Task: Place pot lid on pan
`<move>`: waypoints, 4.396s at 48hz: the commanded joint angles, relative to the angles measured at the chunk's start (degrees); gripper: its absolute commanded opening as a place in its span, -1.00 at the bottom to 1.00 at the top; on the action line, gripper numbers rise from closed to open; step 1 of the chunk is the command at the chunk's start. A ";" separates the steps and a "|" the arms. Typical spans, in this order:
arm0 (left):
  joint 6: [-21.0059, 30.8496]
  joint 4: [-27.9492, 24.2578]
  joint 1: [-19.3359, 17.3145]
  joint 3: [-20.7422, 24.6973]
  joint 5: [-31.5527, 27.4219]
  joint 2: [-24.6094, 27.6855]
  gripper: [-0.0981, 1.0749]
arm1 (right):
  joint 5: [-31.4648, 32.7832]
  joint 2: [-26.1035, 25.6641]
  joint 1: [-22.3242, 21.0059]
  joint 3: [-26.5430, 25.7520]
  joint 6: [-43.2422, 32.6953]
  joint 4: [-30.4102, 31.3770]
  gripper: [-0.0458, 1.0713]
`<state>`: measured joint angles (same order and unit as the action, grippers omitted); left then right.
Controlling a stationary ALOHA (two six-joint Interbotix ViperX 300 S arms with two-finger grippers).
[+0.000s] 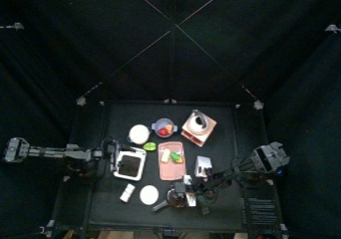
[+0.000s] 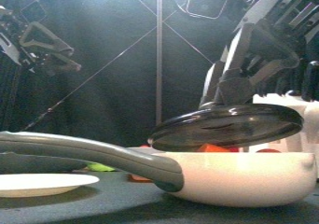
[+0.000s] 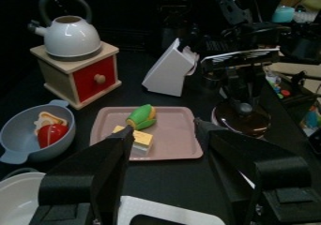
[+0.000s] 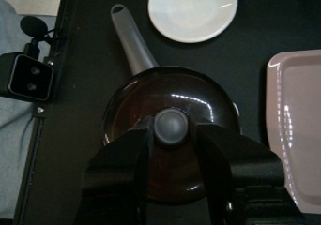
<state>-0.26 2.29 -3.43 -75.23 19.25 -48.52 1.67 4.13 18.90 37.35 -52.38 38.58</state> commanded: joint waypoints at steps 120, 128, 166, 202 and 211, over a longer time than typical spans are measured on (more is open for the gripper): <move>0.35 0.79 -0.09 0.53 -0.70 0.09 0.70 | 2.81 -17.40 -3.69 2.72 -2.99 -14.50 0.21; 0.35 1.14 -0.09 0.53 -0.79 0.09 0.70 | -2.02 -18.19 -6.77 5.27 -4.13 -20.21 0.21; 0.26 1.76 0.00 0.26 -2.02 0.09 0.70 | 28.30 -24.79 -10.81 -3.96 -4.75 -17.67 0.21; 0.18 1.76 -0.18 0.26 -2.37 0.09 0.70 | 27.33 -23.73 5.80 3.25 -47.46 27.07 0.21; 0.26 1.76 -0.18 0.26 -2.29 0.09 0.70 | 20.21 -18.81 5.89 3.60 -47.64 29.00 0.21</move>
<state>0.00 3.96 -3.52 -75.67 16.70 -48.52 24.79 -15.73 24.61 41.84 -100.11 66.62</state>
